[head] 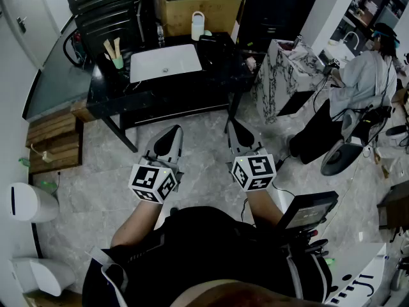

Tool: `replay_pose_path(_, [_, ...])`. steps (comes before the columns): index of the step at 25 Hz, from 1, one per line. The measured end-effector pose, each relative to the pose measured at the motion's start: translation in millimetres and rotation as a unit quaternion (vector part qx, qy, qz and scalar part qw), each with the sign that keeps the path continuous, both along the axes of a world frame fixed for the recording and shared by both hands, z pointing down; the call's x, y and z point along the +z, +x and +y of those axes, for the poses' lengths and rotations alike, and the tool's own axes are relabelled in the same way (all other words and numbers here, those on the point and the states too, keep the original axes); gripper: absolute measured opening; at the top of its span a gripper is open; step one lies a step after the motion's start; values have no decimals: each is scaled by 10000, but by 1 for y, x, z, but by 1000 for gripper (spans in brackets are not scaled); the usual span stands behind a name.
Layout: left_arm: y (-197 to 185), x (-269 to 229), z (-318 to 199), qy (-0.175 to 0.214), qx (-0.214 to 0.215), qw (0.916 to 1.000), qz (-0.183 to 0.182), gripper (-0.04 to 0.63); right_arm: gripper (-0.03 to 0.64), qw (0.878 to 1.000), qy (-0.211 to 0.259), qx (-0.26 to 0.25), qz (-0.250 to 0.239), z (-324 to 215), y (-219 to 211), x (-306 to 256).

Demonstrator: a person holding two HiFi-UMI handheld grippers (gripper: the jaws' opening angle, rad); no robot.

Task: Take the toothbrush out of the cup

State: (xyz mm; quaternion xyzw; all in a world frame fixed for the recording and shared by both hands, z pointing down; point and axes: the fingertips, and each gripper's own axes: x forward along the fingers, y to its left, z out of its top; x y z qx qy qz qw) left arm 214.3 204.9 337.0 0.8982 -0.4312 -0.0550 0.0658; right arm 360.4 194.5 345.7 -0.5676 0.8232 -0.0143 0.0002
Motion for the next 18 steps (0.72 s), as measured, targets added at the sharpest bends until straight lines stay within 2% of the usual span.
replay_pose_path(14, [-6, 0, -1, -42, 6, 10000, -14, 6, 23, 10000, -1, -4, 63, -2, -8, -2])
replay_pose_path(18, [-10, 2, -3, -73, -7, 10000, 1, 6, 23, 9999, -50, -1, -88, -3, -11, -1])
